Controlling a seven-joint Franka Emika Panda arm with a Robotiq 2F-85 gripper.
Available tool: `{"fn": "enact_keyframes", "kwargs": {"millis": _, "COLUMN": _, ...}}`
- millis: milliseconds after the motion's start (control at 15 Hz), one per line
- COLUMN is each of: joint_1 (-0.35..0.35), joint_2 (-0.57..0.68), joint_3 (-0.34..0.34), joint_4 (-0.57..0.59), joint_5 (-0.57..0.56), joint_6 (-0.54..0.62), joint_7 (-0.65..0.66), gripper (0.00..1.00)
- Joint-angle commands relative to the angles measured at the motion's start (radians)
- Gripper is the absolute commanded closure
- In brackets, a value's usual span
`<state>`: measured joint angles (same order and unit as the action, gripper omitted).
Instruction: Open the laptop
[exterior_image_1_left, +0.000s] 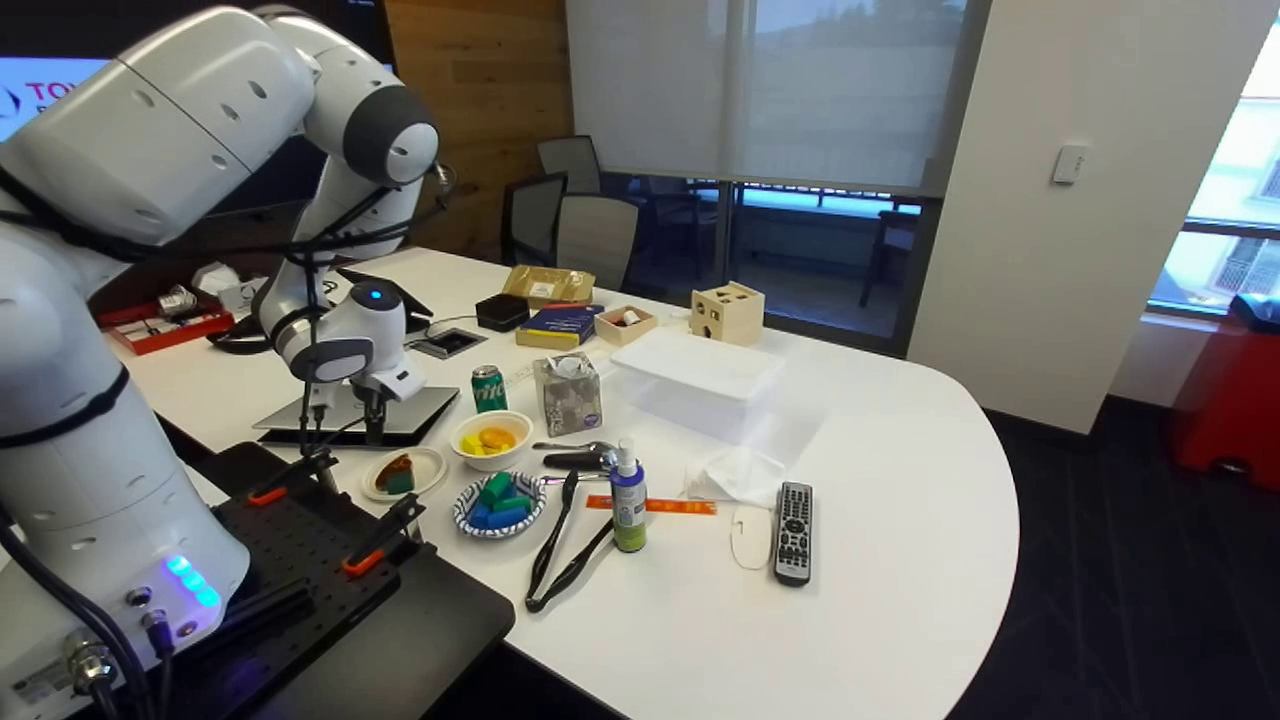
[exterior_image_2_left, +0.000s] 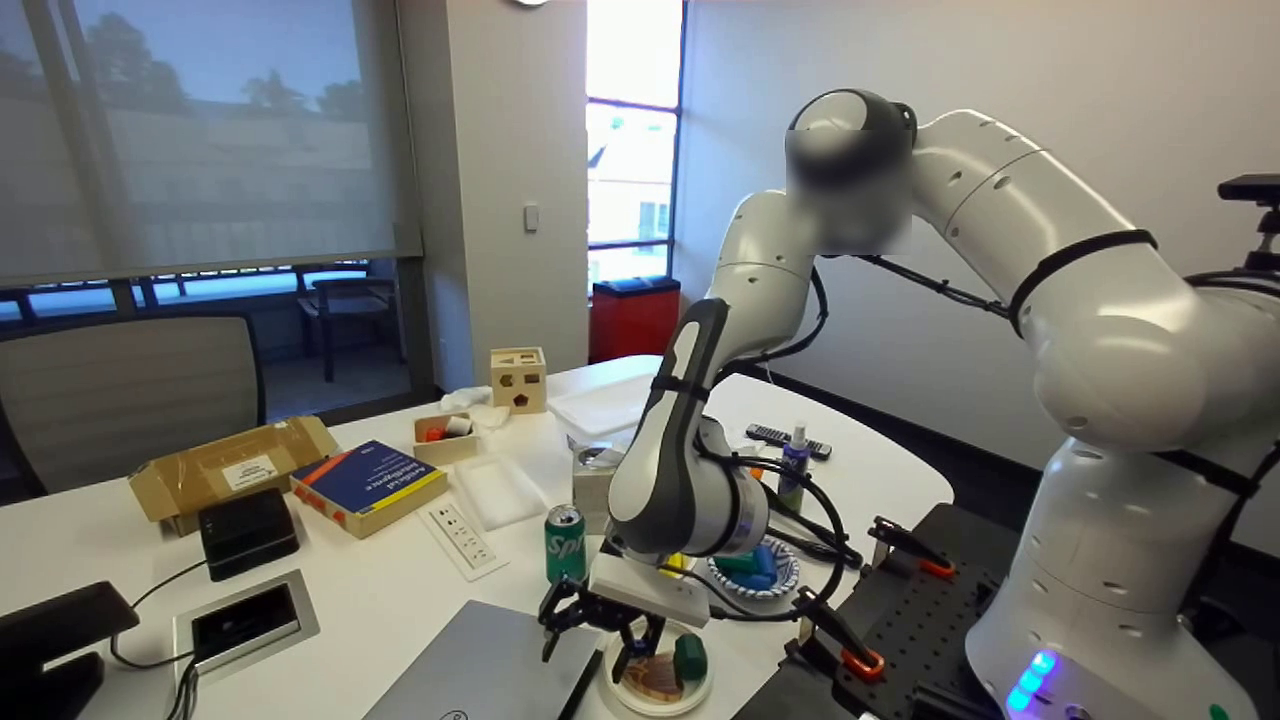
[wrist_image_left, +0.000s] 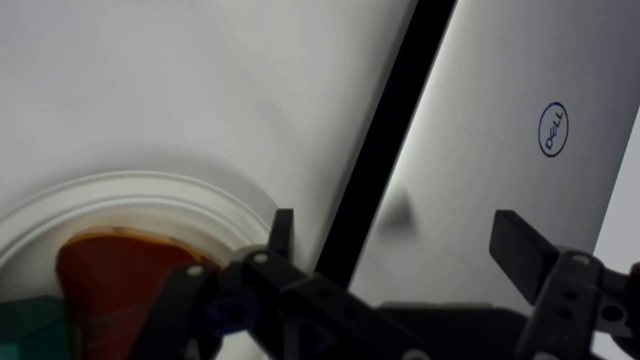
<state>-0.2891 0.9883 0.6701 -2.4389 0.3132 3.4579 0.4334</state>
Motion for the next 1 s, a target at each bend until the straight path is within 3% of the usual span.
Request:
{"fn": "enact_keyframes", "kwargs": {"millis": 0, "joint_1": 0.031, "joint_2": 0.030, "joint_3": -0.021, "joint_4": 0.048, "joint_5": -0.023, "joint_6": -0.005, "joint_7": 0.032, "gripper": 0.00}}
{"fn": "enact_keyframes", "kwargs": {"millis": 933, "joint_1": 0.079, "joint_2": 0.106, "joint_3": -0.029, "joint_4": 0.166, "joint_5": -0.021, "joint_6": -0.003, "joint_7": 0.025, "gripper": 0.00}}
